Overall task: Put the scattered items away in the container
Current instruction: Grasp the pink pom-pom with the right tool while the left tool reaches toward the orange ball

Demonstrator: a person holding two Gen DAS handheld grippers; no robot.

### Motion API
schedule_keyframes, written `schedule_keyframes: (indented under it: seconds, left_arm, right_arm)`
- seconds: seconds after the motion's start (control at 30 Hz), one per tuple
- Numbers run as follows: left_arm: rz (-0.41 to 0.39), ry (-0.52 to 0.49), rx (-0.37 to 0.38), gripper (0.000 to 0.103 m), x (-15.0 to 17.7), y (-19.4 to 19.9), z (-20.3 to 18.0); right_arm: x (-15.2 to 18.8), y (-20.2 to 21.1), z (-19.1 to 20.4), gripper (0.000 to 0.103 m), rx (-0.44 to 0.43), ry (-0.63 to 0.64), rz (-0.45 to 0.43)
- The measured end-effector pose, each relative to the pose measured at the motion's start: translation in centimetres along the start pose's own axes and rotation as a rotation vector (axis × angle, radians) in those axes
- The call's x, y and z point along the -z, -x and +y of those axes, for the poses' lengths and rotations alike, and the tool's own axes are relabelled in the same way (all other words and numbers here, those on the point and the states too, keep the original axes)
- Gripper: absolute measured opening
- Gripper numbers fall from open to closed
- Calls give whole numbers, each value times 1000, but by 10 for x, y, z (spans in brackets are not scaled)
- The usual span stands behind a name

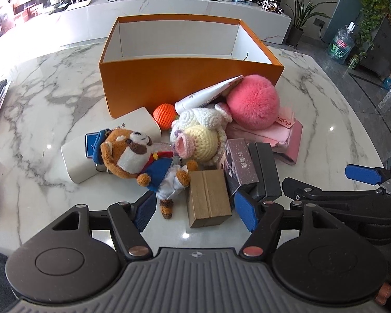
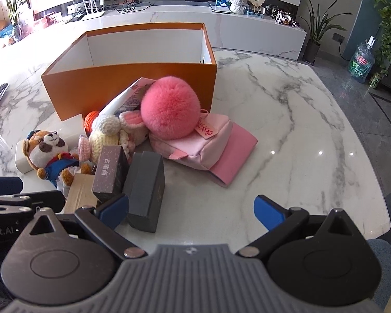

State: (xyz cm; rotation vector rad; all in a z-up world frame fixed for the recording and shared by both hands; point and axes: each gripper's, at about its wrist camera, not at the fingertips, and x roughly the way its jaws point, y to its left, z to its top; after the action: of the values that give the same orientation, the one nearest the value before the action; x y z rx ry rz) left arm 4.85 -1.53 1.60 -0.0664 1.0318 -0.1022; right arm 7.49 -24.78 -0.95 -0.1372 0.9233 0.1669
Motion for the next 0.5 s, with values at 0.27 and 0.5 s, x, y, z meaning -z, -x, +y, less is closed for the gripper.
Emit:
schedule_keyframes:
  seconds: [0.27, 0.5]
  left_arm:
    - [15, -55, 18, 79, -38, -9, -16]
    - [52, -113, 41, 77, -66, -26, -39]
  right_arm:
    - [-32, -10, -22, 102, -16, -47, 50]
    - [-55, -27, -46, 102, -23, -47, 111]
